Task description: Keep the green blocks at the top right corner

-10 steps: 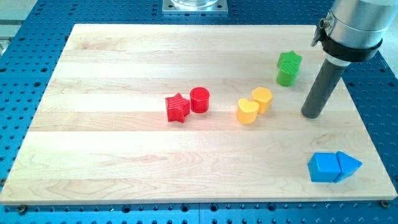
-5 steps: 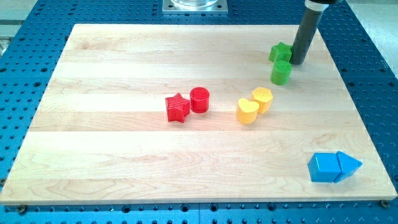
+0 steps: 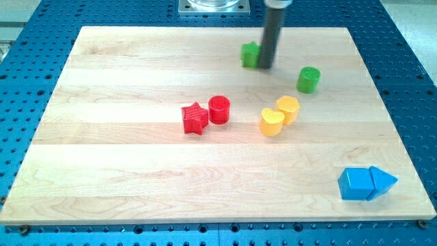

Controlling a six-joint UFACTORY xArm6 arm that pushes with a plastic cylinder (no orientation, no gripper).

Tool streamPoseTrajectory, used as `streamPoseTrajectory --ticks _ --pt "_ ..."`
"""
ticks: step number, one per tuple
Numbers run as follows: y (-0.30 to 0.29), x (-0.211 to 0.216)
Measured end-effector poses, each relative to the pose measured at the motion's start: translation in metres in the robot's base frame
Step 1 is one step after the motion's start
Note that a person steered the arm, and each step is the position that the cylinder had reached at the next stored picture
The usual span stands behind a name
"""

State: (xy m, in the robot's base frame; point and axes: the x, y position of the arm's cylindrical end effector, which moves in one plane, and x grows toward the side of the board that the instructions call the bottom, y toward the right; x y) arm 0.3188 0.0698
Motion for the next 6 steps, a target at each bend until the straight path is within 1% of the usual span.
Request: streamPoseTrajectory --ticks 1,2,3,4,5,6 --pt "-0.031 0.003" --pt "-0.090 -0.014" --pt "-0.018 -0.020" --pt "0.031 -0.043" --pt "-0.034 -0.052" --pt "0.007 -0.070"
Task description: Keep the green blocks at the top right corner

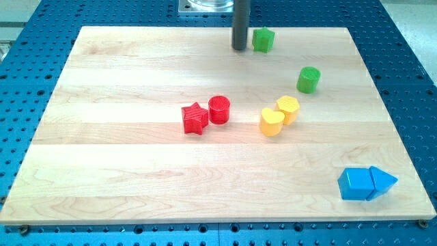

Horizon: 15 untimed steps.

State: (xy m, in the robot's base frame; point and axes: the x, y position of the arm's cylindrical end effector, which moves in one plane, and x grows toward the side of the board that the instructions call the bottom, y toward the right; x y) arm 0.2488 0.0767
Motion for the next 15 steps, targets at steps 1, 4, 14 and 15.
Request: streamPoseTrajectory --ticks 1,4,14,15 --pt "0.067 0.014" --pt "0.048 -0.028" --pt "0.036 0.060" --pt "0.028 0.032"
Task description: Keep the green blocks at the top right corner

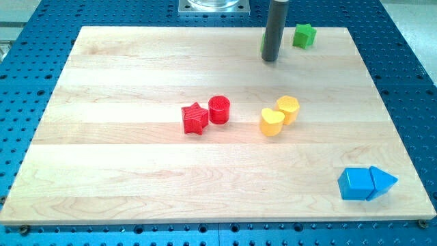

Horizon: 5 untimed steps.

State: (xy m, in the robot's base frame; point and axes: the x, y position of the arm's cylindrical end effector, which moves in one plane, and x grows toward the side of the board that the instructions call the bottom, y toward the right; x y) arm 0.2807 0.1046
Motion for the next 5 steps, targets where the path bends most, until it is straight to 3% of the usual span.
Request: streamPoseTrajectory --ticks 1,2,3,4,5 --pt "-0.039 -0.020" --pt "0.025 -0.037" --pt "0.045 -0.041" --pt "-0.018 0.029" --pt "-0.060 0.054"
